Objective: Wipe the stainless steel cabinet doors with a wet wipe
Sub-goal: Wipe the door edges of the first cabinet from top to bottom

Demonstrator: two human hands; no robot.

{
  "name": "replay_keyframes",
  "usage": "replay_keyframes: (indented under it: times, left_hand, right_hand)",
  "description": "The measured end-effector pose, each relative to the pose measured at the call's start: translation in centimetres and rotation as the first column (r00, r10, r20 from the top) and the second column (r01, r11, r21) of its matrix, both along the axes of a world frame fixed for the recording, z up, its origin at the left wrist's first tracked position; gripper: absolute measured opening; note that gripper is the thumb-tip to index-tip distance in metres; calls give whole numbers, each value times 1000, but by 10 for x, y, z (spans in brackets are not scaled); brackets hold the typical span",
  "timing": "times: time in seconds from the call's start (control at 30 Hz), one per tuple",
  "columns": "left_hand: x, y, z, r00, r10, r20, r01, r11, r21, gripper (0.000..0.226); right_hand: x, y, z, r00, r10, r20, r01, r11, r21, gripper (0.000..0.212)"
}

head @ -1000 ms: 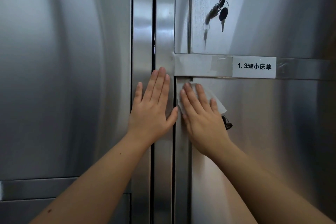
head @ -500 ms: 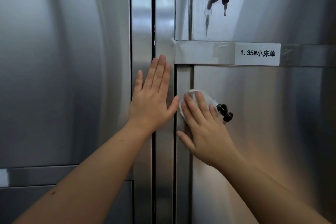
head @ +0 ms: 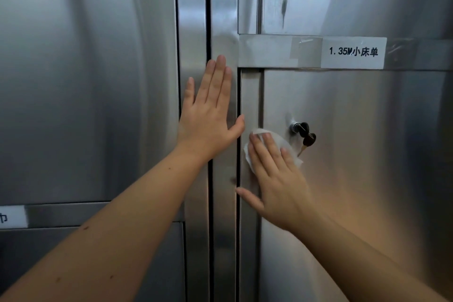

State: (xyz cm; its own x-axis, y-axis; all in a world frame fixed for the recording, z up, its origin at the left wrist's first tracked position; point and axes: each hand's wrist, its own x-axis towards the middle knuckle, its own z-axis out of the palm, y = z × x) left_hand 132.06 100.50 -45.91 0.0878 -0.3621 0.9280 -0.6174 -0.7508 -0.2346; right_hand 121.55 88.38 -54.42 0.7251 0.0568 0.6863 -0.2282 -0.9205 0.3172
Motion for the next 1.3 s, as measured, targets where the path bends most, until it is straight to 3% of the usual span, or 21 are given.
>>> replay_keyframes:
  times: [0.13,0.37,0.6,0.83,1.1,1.3]
  left_hand:
    - [1,0,-1,1000,4,6,-4,1000,-4,80]
    - [1,0,-2,1000,-13,4,13,1000,-4,80]
    - [1,0,-2,1000,-2,7,2,1000,-5,79]
    - [-2,1,-30,1000,-7,1,7,1000,18,80]
    - [-8,1,-73,987,159,31,-161,986,39,79]
    - [-7,1,-98,985,165,50,-167,985,44,79]
  right_hand:
    - [7,1,17,998,16,60,-20,998,63,84]
    - [-4,3,-22,1000,4,-19,-3,999,49,83]
    - [9,1,18,997,14,76,-20,997,81,84]
    - [0,4,-27,1000,23,9,-24,993,118,82]
    - [0,6,-42,999,42,2,-42,986,162,79]
    - [-6,6,-55,997,76,-21,-70,981,183,77]
